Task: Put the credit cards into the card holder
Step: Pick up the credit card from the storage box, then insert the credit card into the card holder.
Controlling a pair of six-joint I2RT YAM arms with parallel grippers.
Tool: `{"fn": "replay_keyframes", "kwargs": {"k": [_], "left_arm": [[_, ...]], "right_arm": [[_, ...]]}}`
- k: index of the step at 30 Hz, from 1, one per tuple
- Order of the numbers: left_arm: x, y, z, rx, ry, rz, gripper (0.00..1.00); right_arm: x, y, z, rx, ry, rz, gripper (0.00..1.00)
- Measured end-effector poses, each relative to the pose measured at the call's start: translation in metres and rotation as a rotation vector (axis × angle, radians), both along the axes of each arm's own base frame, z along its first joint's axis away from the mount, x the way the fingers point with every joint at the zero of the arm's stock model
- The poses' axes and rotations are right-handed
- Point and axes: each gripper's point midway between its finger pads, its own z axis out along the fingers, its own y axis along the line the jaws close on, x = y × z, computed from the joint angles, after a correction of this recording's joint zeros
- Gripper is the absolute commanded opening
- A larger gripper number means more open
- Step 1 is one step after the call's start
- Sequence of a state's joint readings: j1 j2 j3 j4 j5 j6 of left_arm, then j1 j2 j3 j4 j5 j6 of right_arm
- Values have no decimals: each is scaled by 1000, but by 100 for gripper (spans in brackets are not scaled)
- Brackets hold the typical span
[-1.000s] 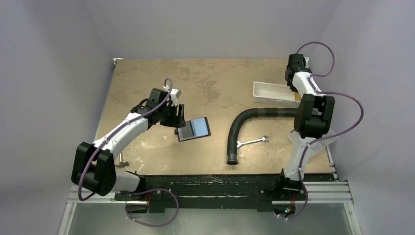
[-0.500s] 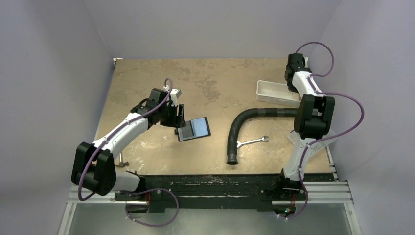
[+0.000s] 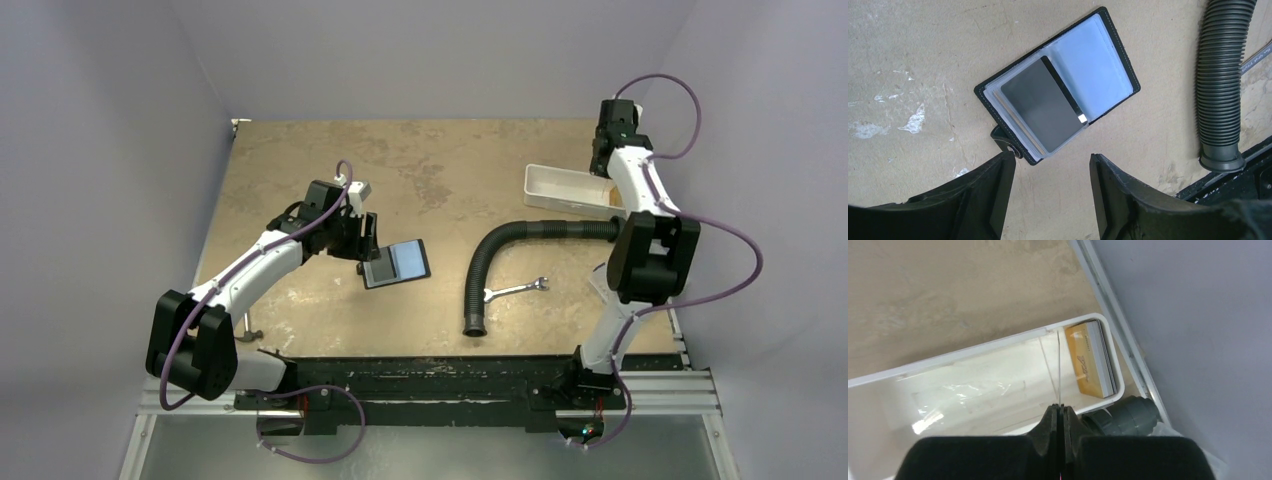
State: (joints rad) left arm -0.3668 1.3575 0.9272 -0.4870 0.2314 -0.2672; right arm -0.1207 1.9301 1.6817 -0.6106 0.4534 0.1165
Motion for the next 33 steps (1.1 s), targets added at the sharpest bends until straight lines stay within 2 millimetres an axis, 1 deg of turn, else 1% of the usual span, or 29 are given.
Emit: {"fn": "replay_keyframes", "kwargs": {"k": [2,4,7,8,10,11,13,14,15,16,17,18,20,22,24,26,28,30,31,33], "left_arm": [[0,0,0,1,0,1,64],[0,1,0,2,-1,3,65],[2,3,0,3,-1,10,67],[2,4,0,3,-2,15,68],[4,7,0,5,-3,27,69],[5,9,0,7,-4,33,69],[6,12,0,10,-4,44,70],[7,12,0,12,-4,46,70],[7,13,1,12,-3,52,71],[9,13,3,8,-4,57,71],[11,12,7,3,-9,60,71],[14,10,13,-10,-17,66,72],[20,5,26,-52,-31,68,72],[26,-8,44,-142,-47,64,72],[28,-22,57,-237,-43,54,73],[28,-39,71,-364,-24,42,73],[31,-57,87,-512,-28,31,73],[30,-69,96,-635,-13,28,73],[28,-72,98,-672,-2,30,73],[25,-78,101,-747,26,37,73]], "right_arm": [[-4,8,10,37,-45,16,0],[-10,22,24,90,-121,50,0],[-18,45,54,163,-244,112,0],[-18,56,66,193,-292,143,0],[-12,87,92,267,-386,228,0],[-8,109,104,316,-428,288,0],[-4,160,117,422,-474,421,0],[-6,192,118,488,-485,499,0],[-11,224,116,557,-482,574,0],[-16,249,111,616,-472,628,0],[-25,279,104,691,-458,695,0],[-39,311,92,779,-425,758,0],[-66,354,74,921,-360,838,0],[-92,390,63,1074,-310,902,0],[-111,410,63,1221,-305,937,0],[-121,418,72,1337,-325,954,0],[-127,423,88,1447,-360,976,0],[-133,427,106,1553,-410,1009,0],[-136,428,114,1602,-430,1027,0],[-141,428,121,1680,-450,1041,0]]}}
